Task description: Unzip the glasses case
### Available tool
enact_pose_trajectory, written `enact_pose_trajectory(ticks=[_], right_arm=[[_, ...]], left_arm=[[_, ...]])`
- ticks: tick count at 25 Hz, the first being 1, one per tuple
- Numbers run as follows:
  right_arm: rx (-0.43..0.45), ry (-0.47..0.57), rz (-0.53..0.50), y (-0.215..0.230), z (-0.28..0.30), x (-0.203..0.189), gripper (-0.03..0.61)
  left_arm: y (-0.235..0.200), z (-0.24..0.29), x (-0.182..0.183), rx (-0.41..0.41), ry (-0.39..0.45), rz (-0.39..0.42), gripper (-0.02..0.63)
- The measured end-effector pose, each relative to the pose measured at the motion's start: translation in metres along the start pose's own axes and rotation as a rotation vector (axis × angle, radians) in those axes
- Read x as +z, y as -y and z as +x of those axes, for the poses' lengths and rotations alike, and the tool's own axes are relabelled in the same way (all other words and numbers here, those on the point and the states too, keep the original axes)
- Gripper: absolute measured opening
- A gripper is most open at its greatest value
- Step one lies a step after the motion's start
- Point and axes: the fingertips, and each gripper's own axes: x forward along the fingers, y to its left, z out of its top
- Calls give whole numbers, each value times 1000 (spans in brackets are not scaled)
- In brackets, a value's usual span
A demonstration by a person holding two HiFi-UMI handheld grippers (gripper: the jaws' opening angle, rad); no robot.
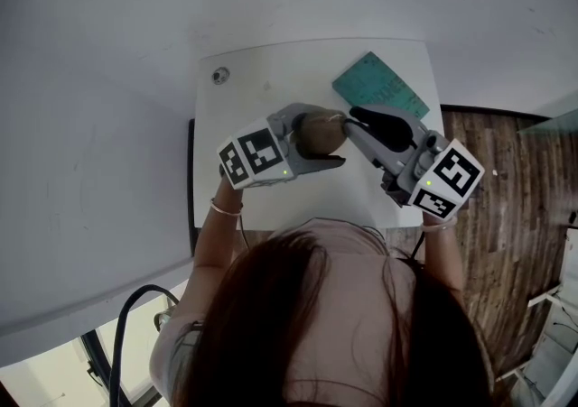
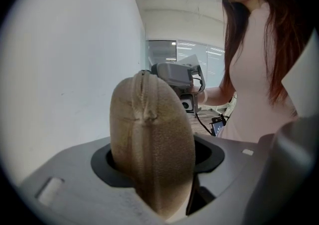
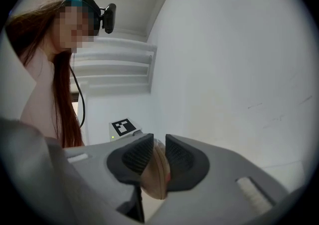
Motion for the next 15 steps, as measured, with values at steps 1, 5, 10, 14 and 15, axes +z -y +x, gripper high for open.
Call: enact_pose_trajectory(ticks=[1,5,10,14,15], right_arm=[[16,-3,1,-2,2,0,81],[70,-16,-1,-7,6,-1,84],[134,-44,-11,-16,6,-5,84],[175,-65,-12,-22,7,-8,84],[182,-70,-12,-24,7,-9,84]], left_arm=[[2,-1,-2,-15,-5,1,304],[9,0,-2,-72,-9,1,304],[19,3,-4,-135,-37,13,304],[25,5,-4,-175,-57,24,302],[26,5,-4,-180,-59,25,304]])
